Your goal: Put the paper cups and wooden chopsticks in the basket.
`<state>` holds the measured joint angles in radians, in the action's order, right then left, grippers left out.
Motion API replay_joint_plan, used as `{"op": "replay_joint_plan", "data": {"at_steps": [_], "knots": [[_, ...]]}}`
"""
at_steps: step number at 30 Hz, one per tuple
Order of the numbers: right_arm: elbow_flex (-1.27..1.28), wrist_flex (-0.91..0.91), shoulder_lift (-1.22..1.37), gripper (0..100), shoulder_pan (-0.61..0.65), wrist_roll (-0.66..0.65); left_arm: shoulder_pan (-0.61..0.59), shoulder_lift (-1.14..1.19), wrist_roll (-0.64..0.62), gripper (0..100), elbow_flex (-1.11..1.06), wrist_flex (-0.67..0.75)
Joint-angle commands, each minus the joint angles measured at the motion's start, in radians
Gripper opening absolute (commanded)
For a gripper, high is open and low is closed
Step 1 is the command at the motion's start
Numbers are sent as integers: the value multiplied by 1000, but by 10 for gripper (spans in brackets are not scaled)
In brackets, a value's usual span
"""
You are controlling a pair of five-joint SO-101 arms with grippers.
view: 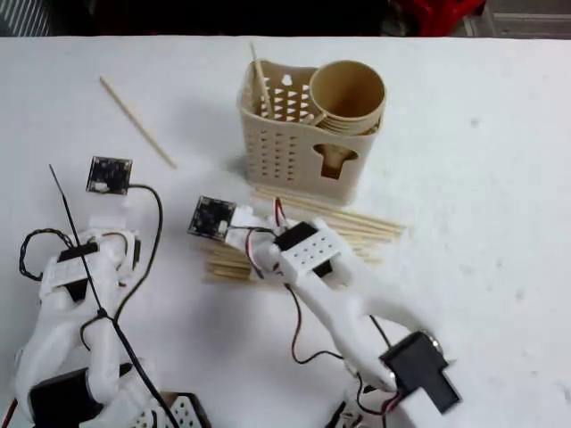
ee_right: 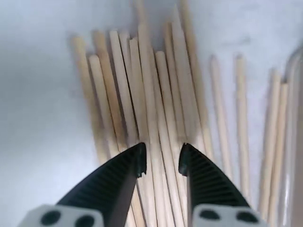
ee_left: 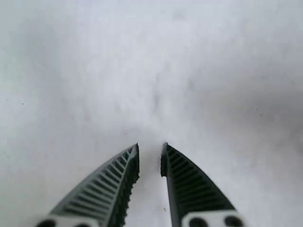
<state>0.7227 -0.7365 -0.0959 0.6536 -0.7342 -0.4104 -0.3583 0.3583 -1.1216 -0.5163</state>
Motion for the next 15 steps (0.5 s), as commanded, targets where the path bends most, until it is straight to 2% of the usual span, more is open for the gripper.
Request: {"op": "replay_joint_plan", "data": {"at_steps": [1, 10, 13, 15], "knots": [[-9, 27, 27, 121, -7, -14, 24, -24, 12, 98, 2, 23], [-31, 39, 79, 87, -7, -15, 24, -24, 12, 98, 2, 23], [-31, 51, 96, 22, -7, -15, 24, -24, 12, 98, 2, 23], [-31, 48, 85, 19, -7, -15, 24, -24, 12, 98, 2, 23]]}}
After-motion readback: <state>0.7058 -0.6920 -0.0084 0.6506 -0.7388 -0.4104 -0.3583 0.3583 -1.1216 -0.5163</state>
